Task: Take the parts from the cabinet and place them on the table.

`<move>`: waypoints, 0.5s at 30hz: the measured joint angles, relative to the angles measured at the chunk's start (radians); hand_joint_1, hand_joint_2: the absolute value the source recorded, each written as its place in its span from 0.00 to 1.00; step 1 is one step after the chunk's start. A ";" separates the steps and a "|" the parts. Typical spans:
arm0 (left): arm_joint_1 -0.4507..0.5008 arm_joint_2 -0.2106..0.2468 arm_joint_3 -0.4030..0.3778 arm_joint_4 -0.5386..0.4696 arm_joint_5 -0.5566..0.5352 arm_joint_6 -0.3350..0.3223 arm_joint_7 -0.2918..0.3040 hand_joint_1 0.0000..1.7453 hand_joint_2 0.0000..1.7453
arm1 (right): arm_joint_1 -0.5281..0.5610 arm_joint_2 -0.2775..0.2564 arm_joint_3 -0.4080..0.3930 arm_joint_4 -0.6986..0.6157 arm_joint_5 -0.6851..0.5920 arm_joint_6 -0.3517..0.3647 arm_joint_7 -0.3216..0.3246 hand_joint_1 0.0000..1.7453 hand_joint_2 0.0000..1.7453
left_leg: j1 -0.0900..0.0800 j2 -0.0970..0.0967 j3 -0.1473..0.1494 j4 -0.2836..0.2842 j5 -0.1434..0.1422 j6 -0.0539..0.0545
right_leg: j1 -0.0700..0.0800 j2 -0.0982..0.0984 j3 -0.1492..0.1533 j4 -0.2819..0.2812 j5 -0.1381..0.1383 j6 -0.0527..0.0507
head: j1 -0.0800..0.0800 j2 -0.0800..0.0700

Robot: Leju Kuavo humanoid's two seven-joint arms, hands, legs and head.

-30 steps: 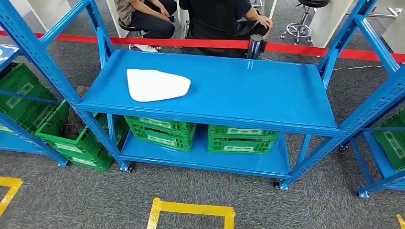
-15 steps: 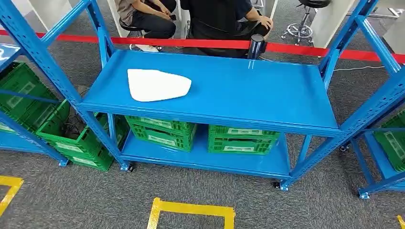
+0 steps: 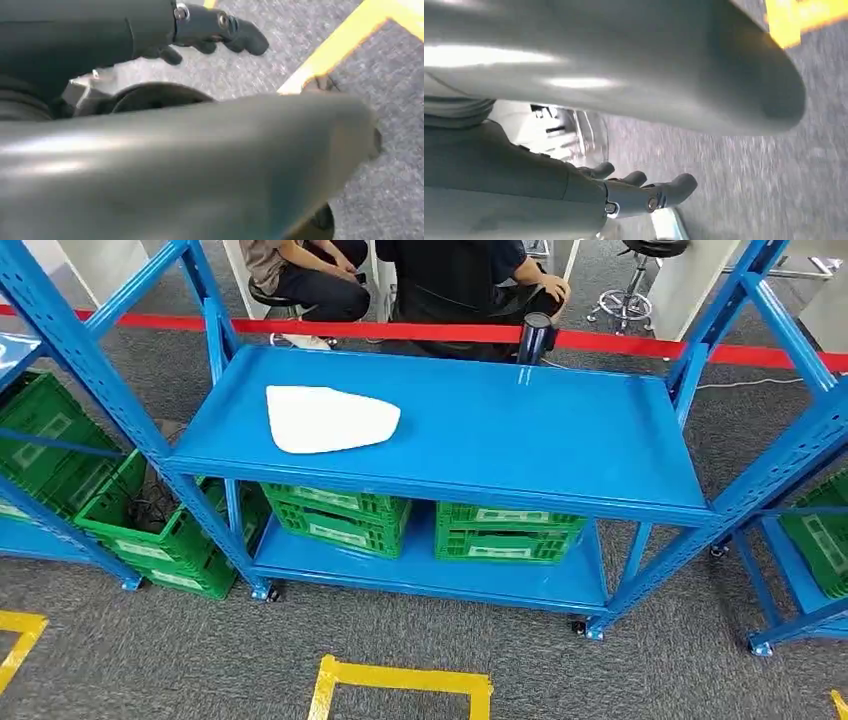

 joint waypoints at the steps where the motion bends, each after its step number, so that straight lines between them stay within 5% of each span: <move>1: -0.002 0.001 -0.005 0.000 -0.071 0.003 0.025 0.00 0.00 | 0.001 0.000 0.011 0.000 -0.025 0.038 -0.038 0.00 0.00 | 0.000 0.000 0.000 0.000 0.000 0.000 | 0.000 0.000 0.000 0.000 0.000 0.000 | 0.001 0.000; 3: 0.009 0.007 -0.009 0.001 -0.178 -0.106 -0.055 0.00 0.00 | 0.002 -0.008 0.000 -0.001 -0.174 0.186 -0.178 0.00 0.00 | 0.000 0.000 0.000 0.000 0.000 0.000 | -0.001 0.000 0.000 0.000 0.000 0.000 | 0.003 0.000; 4: 0.006 0.012 0.010 0.001 -0.159 -0.140 -0.084 0.00 0.00 | 0.002 -0.014 0.002 -0.002 -0.201 0.191 -0.187 0.00 0.00 | -0.001 0.000 0.000 0.000 0.000 0.000 | -0.001 0.000 0.000 0.000 0.000 0.000 | -0.001 0.000; 8: -0.002 0.024 0.003 0.000 -0.170 -0.043 -0.194 0.00 0.00 | -0.011 -0.031 0.013 -0.016 -0.208 0.143 -0.268 0.00 0.00 | 0.000 0.001 0.001 0.000 0.000 0.000 | -0.001 0.001 0.000 0.000 0.000 0.000 | -0.004 0.000; 10: -0.002 0.031 0.003 0.000 -0.167 -0.086 -0.177 0.00 0.00 | -0.018 -0.047 0.020 -0.027 -0.208 0.155 -0.247 0.00 0.00 | -0.001 0.001 0.001 0.000 0.000 0.000 | -0.001 0.001 0.001 0.000 0.000 0.000 | -0.003 0.000; 14: -0.001 0.038 -0.002 0.000 -0.172 -0.236 -0.044 0.00 0.00 | -0.025 -0.058 0.035 -0.036 -0.283 0.287 -0.157 0.00 0.00 | -0.001 0.001 0.001 0.000 0.000 0.000 | -0.001 0.000 0.001 0.000 0.000 0.000 | -0.001 0.000; 15: 0.000 0.038 -0.002 0.000 -0.157 -0.259 -0.014 0.00 1.00 | -0.022 -0.055 0.035 -0.036 -0.321 0.312 -0.137 0.00 0.00 | -0.001 0.001 0.001 0.000 0.000 0.000 | -0.001 0.000 0.001 0.000 0.000 0.000 | -0.002 0.000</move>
